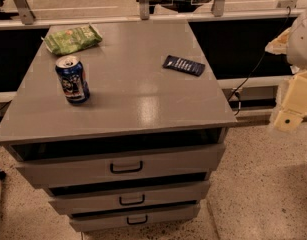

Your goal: Pick pepsi can

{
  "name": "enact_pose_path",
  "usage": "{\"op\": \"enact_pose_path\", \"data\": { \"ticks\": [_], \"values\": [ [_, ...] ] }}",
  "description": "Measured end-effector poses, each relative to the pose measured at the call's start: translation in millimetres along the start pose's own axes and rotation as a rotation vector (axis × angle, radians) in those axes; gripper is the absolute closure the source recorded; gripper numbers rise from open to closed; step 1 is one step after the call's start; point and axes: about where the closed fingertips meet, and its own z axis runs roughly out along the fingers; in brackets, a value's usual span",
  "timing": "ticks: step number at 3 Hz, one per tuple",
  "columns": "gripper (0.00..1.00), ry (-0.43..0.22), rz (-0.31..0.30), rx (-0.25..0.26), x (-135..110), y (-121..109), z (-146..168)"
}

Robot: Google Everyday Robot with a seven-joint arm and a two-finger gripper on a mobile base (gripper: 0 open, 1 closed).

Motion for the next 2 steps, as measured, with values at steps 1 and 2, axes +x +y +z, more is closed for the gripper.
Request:
{"op": "enact_pose_path", "data": {
  "ticks": [1,2],
  "values": [
    [0.0,0.0,0.0,0.0,0,0,0],
    [0.0,-0.102,-0.045,-0.052,-34,-6,28]
  ]
}}
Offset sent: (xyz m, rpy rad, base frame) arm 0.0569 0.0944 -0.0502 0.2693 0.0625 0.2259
